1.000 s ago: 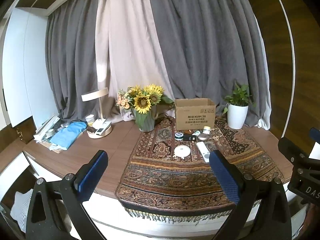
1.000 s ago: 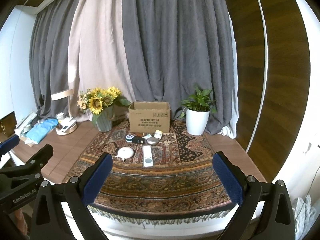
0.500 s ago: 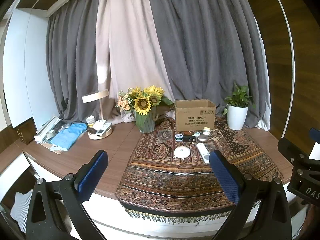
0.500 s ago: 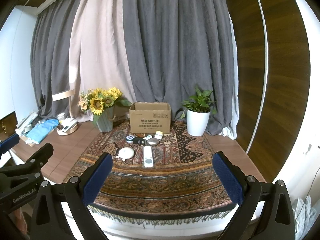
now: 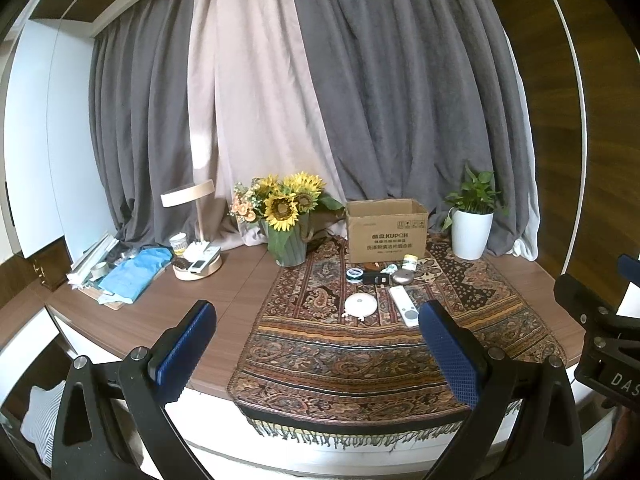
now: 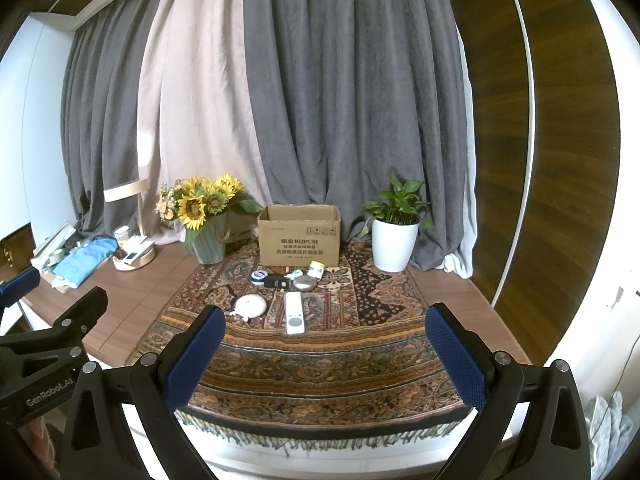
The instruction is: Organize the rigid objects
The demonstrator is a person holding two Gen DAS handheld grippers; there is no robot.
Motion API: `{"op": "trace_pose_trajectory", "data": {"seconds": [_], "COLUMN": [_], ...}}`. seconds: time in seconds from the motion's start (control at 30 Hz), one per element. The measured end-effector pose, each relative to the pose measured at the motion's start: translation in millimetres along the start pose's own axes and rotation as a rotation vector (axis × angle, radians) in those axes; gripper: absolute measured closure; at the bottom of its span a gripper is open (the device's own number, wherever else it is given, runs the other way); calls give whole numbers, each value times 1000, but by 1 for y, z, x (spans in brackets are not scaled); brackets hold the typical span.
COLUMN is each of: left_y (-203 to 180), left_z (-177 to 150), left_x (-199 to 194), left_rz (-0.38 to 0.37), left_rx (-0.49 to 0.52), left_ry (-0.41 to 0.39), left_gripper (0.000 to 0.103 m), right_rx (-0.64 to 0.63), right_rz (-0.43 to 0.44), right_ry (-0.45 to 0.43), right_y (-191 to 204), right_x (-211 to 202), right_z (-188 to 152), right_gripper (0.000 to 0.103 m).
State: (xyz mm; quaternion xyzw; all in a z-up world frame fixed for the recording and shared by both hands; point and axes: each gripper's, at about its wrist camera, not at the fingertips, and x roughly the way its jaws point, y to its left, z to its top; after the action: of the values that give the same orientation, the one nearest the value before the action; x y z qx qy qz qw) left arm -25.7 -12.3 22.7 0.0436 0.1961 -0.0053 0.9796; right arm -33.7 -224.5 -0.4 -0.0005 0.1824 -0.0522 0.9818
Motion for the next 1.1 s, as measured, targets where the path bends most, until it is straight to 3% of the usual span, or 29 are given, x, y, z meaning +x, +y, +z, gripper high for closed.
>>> {"op": "trace_pose_trajectory", "data": {"seconds": [0.57, 0.9, 1.1], "left_y": [-3, -5, -6], "left_z": [-8, -18, -16], "left_x": [14, 59, 111], "left_rz": [-17, -46, -93], "left_rx": [20, 66, 79], "left_ry": [28, 59, 95], "left_gripper": [0, 0, 0], "right_rx": [12, 22, 20], "right_rz": [9, 49, 54], "right_ry": [18, 87, 120], "right_y": [-3, 3, 12], "right_x": [8, 51, 93], "right_z": [-2, -7, -5], "right_gripper": [1, 1, 1]}}
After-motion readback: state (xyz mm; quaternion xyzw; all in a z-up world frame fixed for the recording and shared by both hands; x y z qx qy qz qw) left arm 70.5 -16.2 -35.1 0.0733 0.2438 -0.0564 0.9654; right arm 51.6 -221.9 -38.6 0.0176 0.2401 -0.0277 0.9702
